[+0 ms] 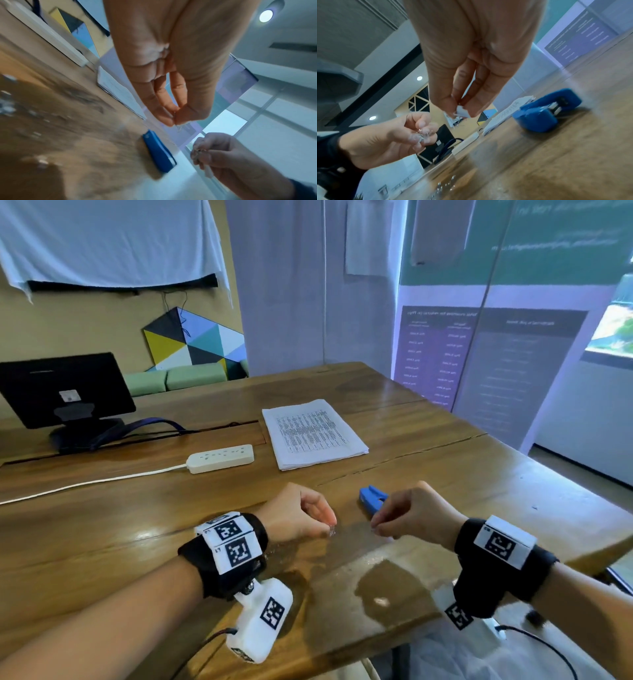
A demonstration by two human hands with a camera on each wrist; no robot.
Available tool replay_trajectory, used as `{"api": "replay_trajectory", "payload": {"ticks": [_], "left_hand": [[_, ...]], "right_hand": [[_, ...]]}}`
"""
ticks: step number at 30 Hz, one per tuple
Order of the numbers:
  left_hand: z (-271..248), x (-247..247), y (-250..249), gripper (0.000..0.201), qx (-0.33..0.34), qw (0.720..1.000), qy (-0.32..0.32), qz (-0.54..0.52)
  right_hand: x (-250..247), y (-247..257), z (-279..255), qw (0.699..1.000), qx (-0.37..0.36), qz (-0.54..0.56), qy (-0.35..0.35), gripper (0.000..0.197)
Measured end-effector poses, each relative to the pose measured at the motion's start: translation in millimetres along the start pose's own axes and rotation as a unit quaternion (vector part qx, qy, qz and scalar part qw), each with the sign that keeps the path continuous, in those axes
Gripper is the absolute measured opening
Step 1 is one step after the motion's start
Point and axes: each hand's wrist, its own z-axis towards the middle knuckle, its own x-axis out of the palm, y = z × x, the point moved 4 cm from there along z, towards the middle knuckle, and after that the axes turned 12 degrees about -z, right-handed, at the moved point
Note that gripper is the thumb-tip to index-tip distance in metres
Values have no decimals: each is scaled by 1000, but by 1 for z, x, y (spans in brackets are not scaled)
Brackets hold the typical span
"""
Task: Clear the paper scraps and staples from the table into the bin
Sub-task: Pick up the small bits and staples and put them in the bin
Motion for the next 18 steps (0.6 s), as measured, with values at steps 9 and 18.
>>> {"api": "replay_trajectory", "payload": {"ticks": [9, 18], "left_hand": [[28, 93, -56, 26, 52, 982, 123, -137], [57, 232, -79, 15, 47, 956, 256, -137]], "right_hand": [[-67, -62, -86, 993, 57, 61, -87, 25], [-75, -182, -186, 964, 194, 98, -156, 24]]}}
